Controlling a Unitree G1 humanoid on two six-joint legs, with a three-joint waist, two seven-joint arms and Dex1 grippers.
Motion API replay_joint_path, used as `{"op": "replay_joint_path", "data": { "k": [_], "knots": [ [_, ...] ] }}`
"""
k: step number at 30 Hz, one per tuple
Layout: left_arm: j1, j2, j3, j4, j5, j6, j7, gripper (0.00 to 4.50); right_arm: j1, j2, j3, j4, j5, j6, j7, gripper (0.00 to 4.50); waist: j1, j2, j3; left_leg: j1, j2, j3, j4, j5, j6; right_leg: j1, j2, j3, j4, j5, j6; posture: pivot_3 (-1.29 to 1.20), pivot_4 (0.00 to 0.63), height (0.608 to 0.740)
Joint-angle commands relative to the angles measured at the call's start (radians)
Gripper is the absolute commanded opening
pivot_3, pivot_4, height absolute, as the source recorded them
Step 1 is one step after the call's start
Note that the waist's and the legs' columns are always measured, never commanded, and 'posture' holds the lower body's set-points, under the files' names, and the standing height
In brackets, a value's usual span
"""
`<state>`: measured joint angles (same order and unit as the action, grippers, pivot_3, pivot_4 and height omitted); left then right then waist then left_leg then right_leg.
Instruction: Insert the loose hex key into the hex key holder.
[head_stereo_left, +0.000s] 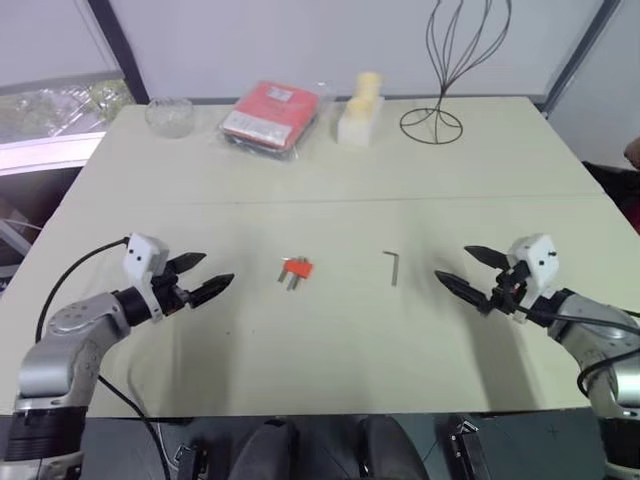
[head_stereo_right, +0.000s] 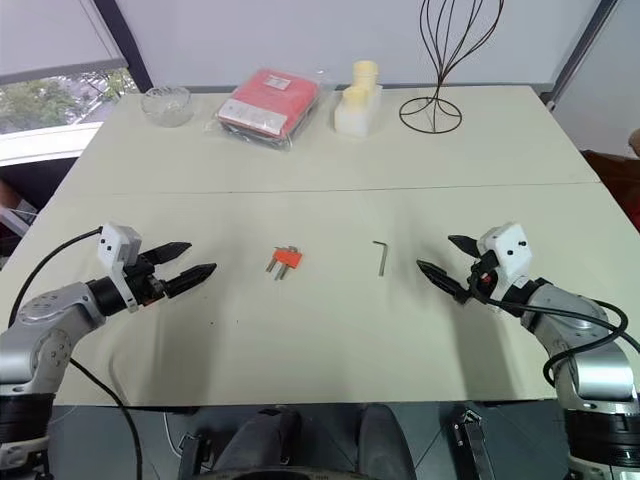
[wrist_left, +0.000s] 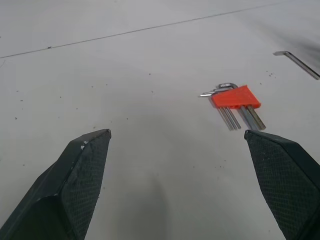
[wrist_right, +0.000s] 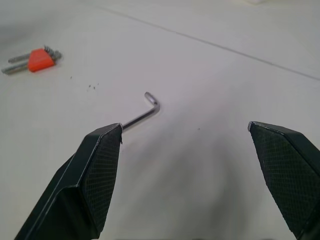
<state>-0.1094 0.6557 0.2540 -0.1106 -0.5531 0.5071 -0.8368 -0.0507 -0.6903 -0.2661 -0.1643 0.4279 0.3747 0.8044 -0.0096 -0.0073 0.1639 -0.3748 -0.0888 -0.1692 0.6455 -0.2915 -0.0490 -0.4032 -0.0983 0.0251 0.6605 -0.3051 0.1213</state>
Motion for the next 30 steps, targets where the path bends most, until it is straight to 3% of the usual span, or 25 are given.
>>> {"op": "replay_joint_path", "data": {
  "k": [1,24,30],
  "knots": [
    [0.002,0.001,0.026,-0.043,-0.016,0.002,0.013,4.49,-0.018,-0.008,-0.002,-0.004,-0.011,-0.028,0.001,4.18,0.000,0.000,0.000,0.000,0.000,0.000,0.000,0.000,0.000,0.000,0.000,0.000,0.000,0.000,0.000,0.00,0.150,0.740],
    [-0.039,-0.019,-0.009,-0.011,0.010,-0.039,0.014,4.49,-0.086,0.032,0.077,0.012,-0.040,-0.012,-0.022,4.18,-0.003,0.000,0.000,0.000,0.000,0.000,0.000,0.000,0.000,0.000,0.000,0.000,0.000,0.000,0.000,0.00,0.150,0.740],
    [-0.093,0.010,-0.044,-0.006,0.004,-0.026,-0.056,4.49,-0.200,0.119,0.242,0.056,-0.110,-0.067,-0.005,4.18,-0.006,0.000,0.000,0.000,0.000,0.000,0.000,0.000,0.000,0.000,0.001,0.000,0.001,0.000,0.000,0.00,0.150,0.740]
  ]
}}
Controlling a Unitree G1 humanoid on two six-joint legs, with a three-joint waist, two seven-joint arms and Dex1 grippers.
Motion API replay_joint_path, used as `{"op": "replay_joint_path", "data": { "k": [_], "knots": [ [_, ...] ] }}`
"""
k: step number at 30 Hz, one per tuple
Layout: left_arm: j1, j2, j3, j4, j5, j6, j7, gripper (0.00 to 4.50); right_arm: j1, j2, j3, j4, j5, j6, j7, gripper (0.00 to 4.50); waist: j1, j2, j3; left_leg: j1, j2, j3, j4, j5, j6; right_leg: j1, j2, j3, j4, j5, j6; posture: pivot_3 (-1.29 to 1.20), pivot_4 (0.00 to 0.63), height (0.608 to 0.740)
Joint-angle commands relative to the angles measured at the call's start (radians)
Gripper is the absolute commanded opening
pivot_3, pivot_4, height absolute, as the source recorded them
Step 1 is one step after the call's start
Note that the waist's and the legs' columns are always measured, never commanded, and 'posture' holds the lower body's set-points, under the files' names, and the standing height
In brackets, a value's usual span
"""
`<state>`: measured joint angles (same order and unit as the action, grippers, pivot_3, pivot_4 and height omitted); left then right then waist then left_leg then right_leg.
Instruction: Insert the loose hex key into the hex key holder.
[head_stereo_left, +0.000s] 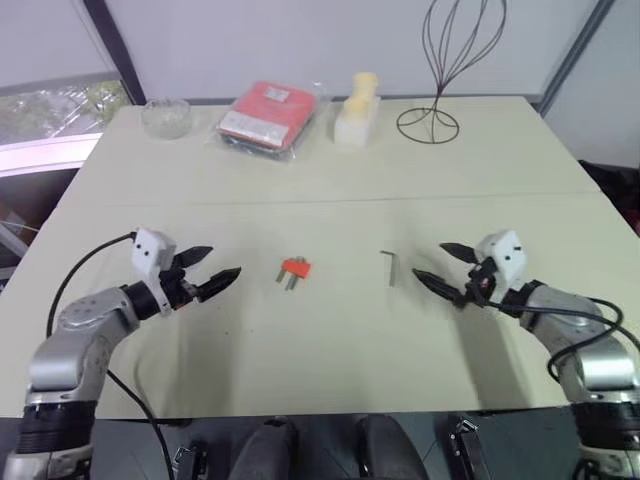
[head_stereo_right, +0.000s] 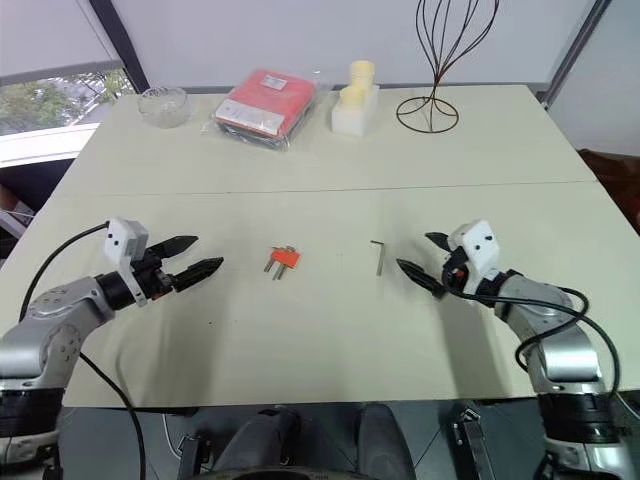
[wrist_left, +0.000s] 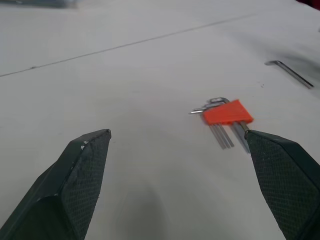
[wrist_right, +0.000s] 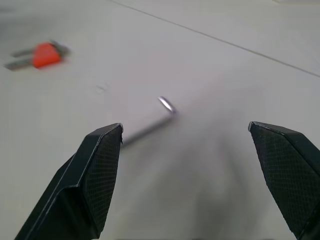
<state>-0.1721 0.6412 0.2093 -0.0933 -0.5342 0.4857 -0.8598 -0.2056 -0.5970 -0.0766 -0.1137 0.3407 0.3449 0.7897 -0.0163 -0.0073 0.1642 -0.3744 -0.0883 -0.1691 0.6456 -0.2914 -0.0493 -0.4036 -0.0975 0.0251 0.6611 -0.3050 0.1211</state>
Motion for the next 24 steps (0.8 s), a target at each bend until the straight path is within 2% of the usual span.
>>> {"op": "replay_joint_path", "data": {
  "k": [1,5,9,17,24],
  "knots": [
    [-0.037,0.026,-0.001,-0.023,-0.016,0.000,-0.038,4.49,-0.055,0.031,0.061,0.013,-0.028,-0.041,0.012,4.18,0.002,0.000,0.000,0.000,0.000,0.000,0.000,0.000,0.000,0.000,0.000,0.000,0.000,0.000,0.000,0.00,0.150,0.740],
    [-0.047,0.087,-0.036,-0.066,-0.018,0.022,-0.121,4.49,-0.190,0.173,0.205,0.113,-0.069,-0.062,0.017,4.18,-0.003,0.000,0.001,0.000,0.000,0.000,0.000,0.001,-0.002,-0.001,0.000,0.000,0.000,0.000,0.000,0.00,0.150,0.740],
    [-0.003,0.129,-0.050,-0.114,-0.007,0.027,-0.158,4.49,-0.252,0.263,0.253,0.233,-0.113,-0.122,0.005,4.18,-0.003,0.001,0.001,0.000,0.000,0.000,-0.002,0.003,-0.006,-0.002,0.000,0.000,0.001,0.000,0.000,0.00,0.150,0.740],
    [0.101,0.092,-0.003,-0.220,-0.058,0.077,-0.075,4.49,-0.304,0.349,0.317,0.409,-0.187,-0.239,0.022,4.18,-0.001,0.001,0.001,-0.001,0.000,0.000,-0.001,0.003,-0.006,-0.002,-0.001,0.000,0.001,0.000,0.000,0.00,0.150,0.740],
    [0.125,0.066,-0.011,-0.249,-0.064,0.083,-0.031,4.49,-0.373,0.412,0.336,0.569,-0.251,-0.322,0.001,4.18,-0.005,0.001,0.001,0.000,0.000,0.000,-0.001,0.003,-0.006,-0.003,0.000,0.000,0.002,0.000,0.000,0.00,0.150,0.740]
  ]
}}
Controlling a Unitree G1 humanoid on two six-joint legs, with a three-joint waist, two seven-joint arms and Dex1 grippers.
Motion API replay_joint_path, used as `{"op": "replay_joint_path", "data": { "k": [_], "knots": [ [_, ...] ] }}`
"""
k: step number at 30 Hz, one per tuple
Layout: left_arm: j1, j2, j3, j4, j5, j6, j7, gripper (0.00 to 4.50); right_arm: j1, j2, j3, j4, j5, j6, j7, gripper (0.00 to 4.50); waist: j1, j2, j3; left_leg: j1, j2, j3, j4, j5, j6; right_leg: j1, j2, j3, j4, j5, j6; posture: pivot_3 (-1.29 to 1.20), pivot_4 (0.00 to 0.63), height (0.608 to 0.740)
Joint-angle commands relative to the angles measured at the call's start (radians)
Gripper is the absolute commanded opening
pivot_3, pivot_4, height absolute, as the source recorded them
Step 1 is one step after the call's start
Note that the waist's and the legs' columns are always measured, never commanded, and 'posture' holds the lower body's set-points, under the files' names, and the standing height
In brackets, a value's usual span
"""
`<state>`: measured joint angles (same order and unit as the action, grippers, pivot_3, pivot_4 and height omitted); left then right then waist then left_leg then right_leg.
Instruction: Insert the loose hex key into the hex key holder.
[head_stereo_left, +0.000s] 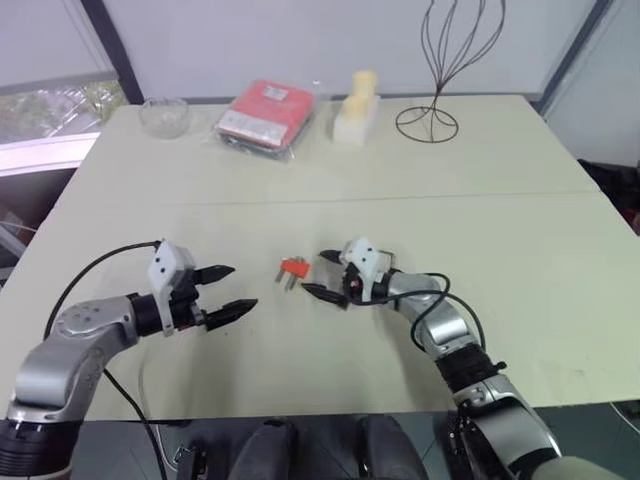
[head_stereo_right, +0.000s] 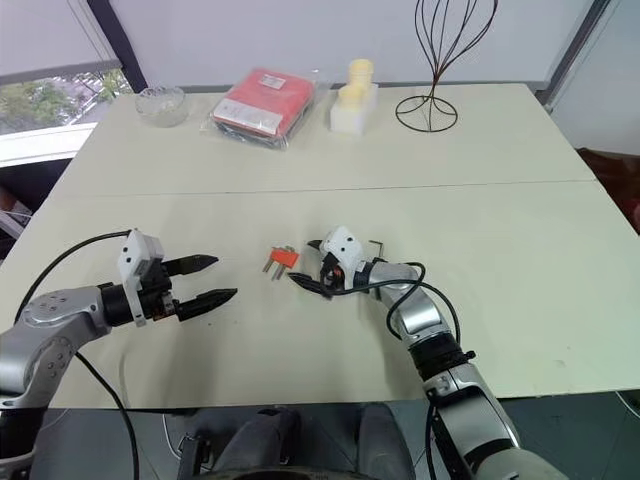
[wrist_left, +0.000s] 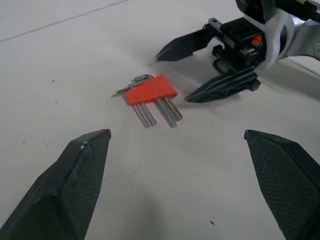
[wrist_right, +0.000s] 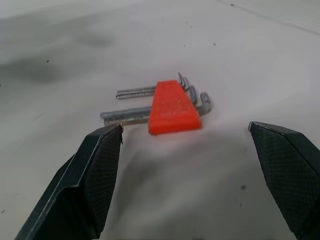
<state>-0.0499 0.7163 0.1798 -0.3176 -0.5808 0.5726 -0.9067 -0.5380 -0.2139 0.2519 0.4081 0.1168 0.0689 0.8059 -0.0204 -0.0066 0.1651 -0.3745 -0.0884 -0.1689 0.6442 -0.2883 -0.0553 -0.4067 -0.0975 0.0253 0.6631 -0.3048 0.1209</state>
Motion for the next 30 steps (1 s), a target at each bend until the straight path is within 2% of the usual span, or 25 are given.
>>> {"op": "replay_joint_path", "data": {
  "k": [1,2,5,9,12,21,24,30],
  "knots": [
    [0.003,-0.013,0.017,-0.023,-0.015,-0.005,0.019,4.49,-0.047,0.036,0.010,0.065,-0.033,-0.057,-0.015,4.18,-0.002,0.000,0.000,0.000,0.000,0.000,0.000,0.000,0.000,0.000,0.000,0.000,0.000,0.000,0.000,0.00,0.150,0.740],
    [0.002,-0.016,0.016,-0.022,-0.014,-0.005,0.022,4.49,-0.051,0.040,0.012,0.080,-0.039,-0.066,-0.011,4.18,-0.001,0.000,0.000,0.000,0.000,0.000,0.000,0.000,0.000,0.000,0.000,0.000,0.000,0.000,0.000,0.00,0.150,0.740],
    [-0.001,-0.025,0.014,-0.019,-0.011,-0.008,0.030,4.50,-0.051,0.038,0.024,0.114,-0.065,-0.102,0.003,3.23,-0.001,0.000,0.000,0.000,0.000,0.000,0.000,0.000,-0.001,0.000,0.000,0.000,0.000,0.000,0.000,0.00,0.150,0.740],
    [-0.006,-0.032,0.012,-0.007,-0.006,-0.015,0.034,4.50,-0.053,0.032,0.033,0.142,-0.090,-0.133,0.017,1.16,-0.002,0.000,0.000,0.000,0.000,0.000,0.000,0.000,-0.001,0.000,0.000,0.000,0.000,0.000,0.000,0.00,0.150,0.740],
    [-0.011,-0.035,0.010,0.003,0.001,-0.023,0.036,4.50,-0.059,0.024,0.039,0.157,-0.108,-0.158,0.029,0.04,-0.002,0.000,0.000,0.001,0.000,0.000,0.000,0.000,-0.001,0.000,0.000,0.000,0.001,0.000,0.000,0.00,0.150,0.740],
    [-0.027,-0.044,0.001,0.026,0.006,-0.036,0.036,4.50,-0.045,0.012,0.025,0.117,-0.100,-0.162,0.052,0.04,0.000,0.000,0.000,0.001,0.000,0.000,0.000,0.001,-0.001,0.001,0.000,0.000,0.001,0.000,0.000,0.00,0.150,0.740],
    [-0.027,-0.047,0.000,0.027,0.006,-0.036,0.036,4.50,-0.040,0.009,0.001,0.078,-0.072,-0.148,0.059,0.93,0.000,0.000,0.000,0.001,0.000,0.000,0.000,0.001,-0.001,0.001,0.000,0.000,0.001,0.000,0.000,0.00,0.150,0.740],
    [-0.023,-0.046,-0.002,0.026,0.008,-0.034,0.036,4.50,-0.041,-0.031,-0.016,0.008,-0.061,-0.110,0.070,4.01,0.001,0.000,0.000,0.000,0.000,0.000,0.000,0.001,-0.001,0.000,0.000,0.000,0.001,0.000,0.000,0.00,0.150,0.740]
  ]
}}
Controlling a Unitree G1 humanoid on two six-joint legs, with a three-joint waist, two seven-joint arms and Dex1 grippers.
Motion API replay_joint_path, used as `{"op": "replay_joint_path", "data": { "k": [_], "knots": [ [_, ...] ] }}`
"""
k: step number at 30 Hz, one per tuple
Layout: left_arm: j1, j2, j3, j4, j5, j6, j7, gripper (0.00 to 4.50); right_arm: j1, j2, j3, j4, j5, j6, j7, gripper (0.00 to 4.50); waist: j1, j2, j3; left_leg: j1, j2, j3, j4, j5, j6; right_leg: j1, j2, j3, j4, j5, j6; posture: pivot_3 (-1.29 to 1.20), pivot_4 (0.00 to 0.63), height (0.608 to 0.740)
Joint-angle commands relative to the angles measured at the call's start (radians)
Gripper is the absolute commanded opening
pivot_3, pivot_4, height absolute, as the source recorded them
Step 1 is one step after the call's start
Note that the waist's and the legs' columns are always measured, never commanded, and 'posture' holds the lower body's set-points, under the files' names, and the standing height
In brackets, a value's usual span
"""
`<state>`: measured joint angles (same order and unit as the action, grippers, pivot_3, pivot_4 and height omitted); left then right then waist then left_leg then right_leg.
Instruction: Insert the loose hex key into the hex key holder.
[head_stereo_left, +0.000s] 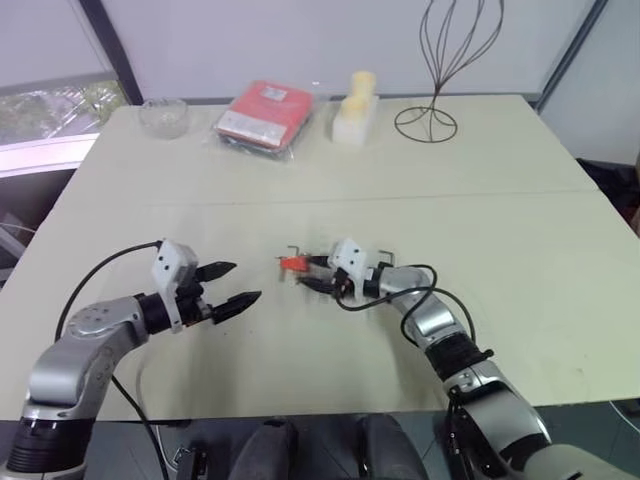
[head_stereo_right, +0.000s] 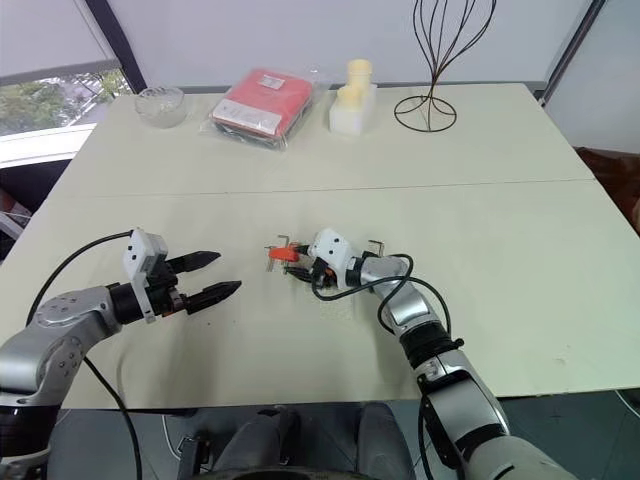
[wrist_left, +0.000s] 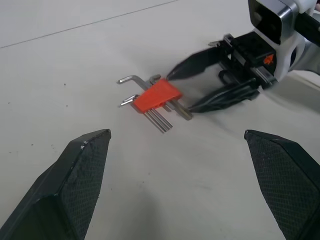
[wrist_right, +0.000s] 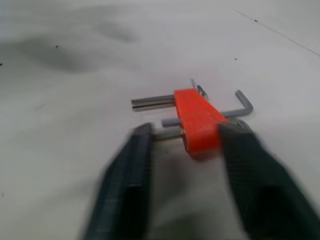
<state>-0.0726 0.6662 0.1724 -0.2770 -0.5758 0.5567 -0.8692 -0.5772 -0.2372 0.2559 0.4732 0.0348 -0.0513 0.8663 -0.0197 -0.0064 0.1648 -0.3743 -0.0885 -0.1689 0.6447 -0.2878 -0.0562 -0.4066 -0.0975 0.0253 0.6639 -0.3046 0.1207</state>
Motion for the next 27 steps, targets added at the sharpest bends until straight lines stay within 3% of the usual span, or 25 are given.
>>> {"op": "replay_joint_path", "data": {
  "k": [1,16,27],
  "knots": [
    [0.000,0.004,0.005,-0.015,0.003,-0.018,-0.001,4.50,-0.004,-0.015,-0.021,-0.057,0.019,0.014,0.014,4.01,0.000,0.000,0.000,0.000,0.000,0.000,0.000,0.000,0.000,0.000,0.000,0.000,0.000,0.000,0.000,0.00,0.150,0.740],
    [0.001,-0.019,0.006,-0.009,0.024,-0.025,0.029,4.50,-0.154,0.049,0.011,0.269,-0.031,-0.117,0.087,4.01,-0.017,0.000,0.000,0.000,0.000,0.000,0.000,0.000,0.000,0.000,0.000,0.000,0.000,0.000,0.000,0.00,0.150,0.740],
    [0.041,-0.027,0.021,-0.034,0.021,-0.024,0.059,4.50,-0.141,0.050,0.019,0.294,-0.057,-0.182,0.111,4.01,-0.025,0.000,0.000,0.001,0.000,0.000,-0.001,0.000,0.000,0.000,0.000,0.000,0.001,0.000,0.000,0.00,0.150,0.740]
  ]
}}
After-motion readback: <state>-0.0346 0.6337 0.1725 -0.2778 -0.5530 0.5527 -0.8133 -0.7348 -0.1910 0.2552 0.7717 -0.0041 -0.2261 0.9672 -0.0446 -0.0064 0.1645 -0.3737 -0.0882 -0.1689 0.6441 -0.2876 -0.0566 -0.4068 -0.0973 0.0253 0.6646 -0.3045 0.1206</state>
